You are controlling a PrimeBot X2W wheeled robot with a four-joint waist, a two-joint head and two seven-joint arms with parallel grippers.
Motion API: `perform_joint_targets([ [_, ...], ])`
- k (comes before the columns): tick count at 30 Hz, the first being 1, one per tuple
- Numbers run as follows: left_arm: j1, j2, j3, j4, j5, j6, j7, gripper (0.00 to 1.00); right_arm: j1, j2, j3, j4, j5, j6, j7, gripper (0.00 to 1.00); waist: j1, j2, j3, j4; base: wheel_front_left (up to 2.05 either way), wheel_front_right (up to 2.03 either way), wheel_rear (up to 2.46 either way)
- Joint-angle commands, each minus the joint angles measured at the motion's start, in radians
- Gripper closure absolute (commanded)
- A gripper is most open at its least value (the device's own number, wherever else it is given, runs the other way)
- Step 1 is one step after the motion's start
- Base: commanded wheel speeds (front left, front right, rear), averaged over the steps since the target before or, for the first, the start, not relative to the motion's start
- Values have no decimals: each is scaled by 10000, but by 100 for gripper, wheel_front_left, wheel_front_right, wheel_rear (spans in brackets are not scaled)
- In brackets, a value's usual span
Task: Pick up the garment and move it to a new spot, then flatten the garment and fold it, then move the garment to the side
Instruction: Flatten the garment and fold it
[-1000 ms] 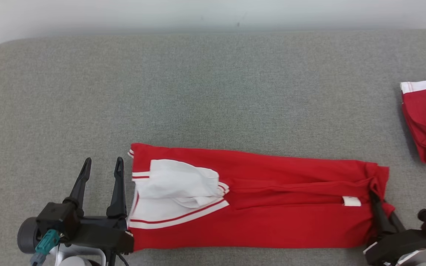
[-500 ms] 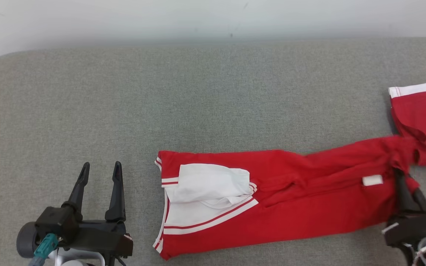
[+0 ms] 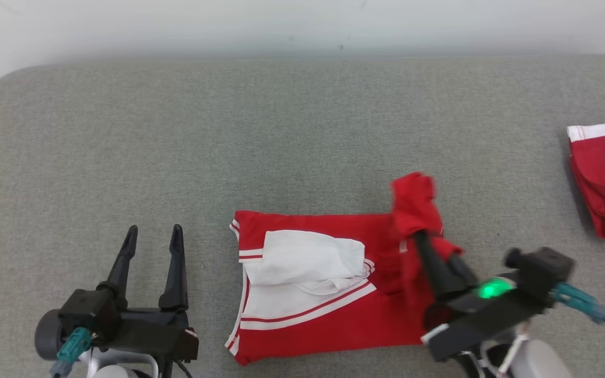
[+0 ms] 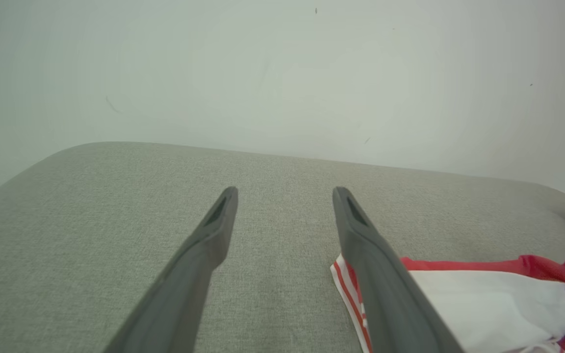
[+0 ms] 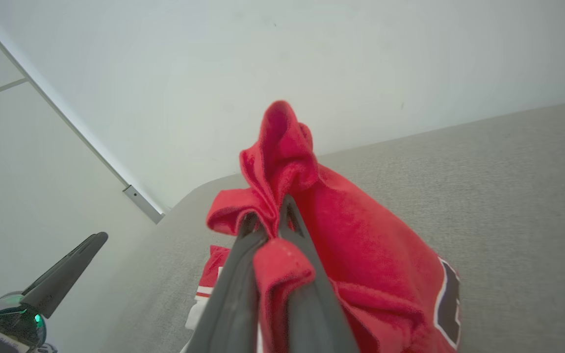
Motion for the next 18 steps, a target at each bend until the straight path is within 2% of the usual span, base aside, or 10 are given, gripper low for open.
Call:
perform_joint_targets([
  [1, -101, -7, -28, 61, 86, -67, -50, 0, -209, 76, 298, 166, 189, -6, 29, 100, 0, 0, 4, 101, 0, 0, 0],
  [5, -224, -126, -127, 165, 157, -154, -50, 0, -756, 196, 1278, 935, 483, -6, -177, 100, 0, 0, 43, 336, 0, 0, 0],
  [7, -258, -176, -184, 185, 173, -193, -50, 0, -898, 215, 1453, 1158, 569, -6, -295, 100, 0, 0, 59, 409, 0, 0, 0],
  [13, -434, -387, -398, 325, 293, -350, -50, 0, -1936, 251, 2888, 2508, 1553, -6, -1245, 100, 0, 0, 240, 738, 0, 0, 0],
  [18, -529, -466, -523, 415, 383, -463, -50, 0, -2472, 253, 3621, 3250, 2063, -6, -1655, 100, 0, 0, 337, 880, 0, 0, 0],
])
